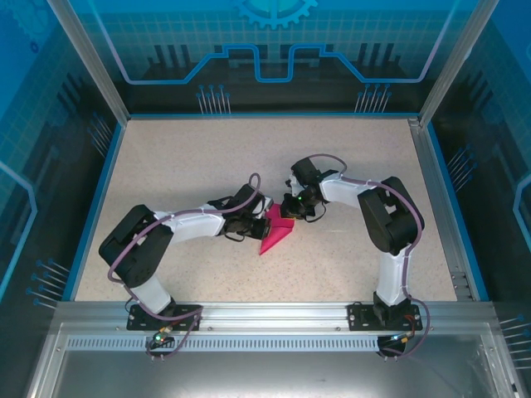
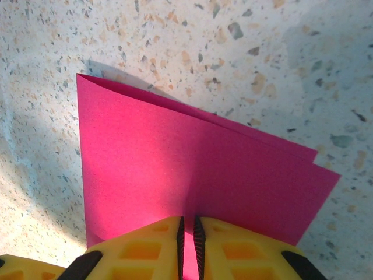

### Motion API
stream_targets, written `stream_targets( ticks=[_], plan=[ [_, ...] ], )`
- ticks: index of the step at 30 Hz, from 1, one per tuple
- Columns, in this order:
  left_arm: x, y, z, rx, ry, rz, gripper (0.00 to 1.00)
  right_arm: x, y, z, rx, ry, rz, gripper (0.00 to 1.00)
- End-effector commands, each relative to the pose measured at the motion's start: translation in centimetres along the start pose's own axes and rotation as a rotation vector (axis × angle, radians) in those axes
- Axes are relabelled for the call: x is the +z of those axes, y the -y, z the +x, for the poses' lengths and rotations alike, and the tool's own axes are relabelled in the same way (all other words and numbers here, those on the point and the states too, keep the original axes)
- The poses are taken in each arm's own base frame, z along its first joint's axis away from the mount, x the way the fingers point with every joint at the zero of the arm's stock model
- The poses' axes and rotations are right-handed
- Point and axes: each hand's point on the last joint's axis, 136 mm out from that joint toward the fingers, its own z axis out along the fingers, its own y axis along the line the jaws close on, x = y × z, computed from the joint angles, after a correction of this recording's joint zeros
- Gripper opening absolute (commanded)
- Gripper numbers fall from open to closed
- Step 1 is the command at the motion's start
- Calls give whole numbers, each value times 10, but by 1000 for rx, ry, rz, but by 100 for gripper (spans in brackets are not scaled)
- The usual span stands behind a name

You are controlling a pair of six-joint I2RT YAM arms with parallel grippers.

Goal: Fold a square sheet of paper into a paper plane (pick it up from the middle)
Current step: Third fold the triangle at the center of the table.

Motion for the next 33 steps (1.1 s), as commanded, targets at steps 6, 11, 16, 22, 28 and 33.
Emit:
stream_targets(
  ticks=[6,11,16,22,28,33],
  plan=[
    [4,-3,6,-15,-31,7,0,9,11,20,8,-73,72,17],
    [8,-3,8,-27,-53,10,0,9,11,20,11,-73,73,17],
    [11,-4,11,-39,-64,8,0,8,10,20,8,-71,72,18],
    [8,-5,8,-39,-50,2,0,9,10,21,7,-74,74,18],
    [6,-8,8,-49,-38,-15,0,11,12,23,13,-75,79,18],
    [6,-8,9,-63,-26,-13,0,13,12,23,14,-79,78,18]
  ],
)
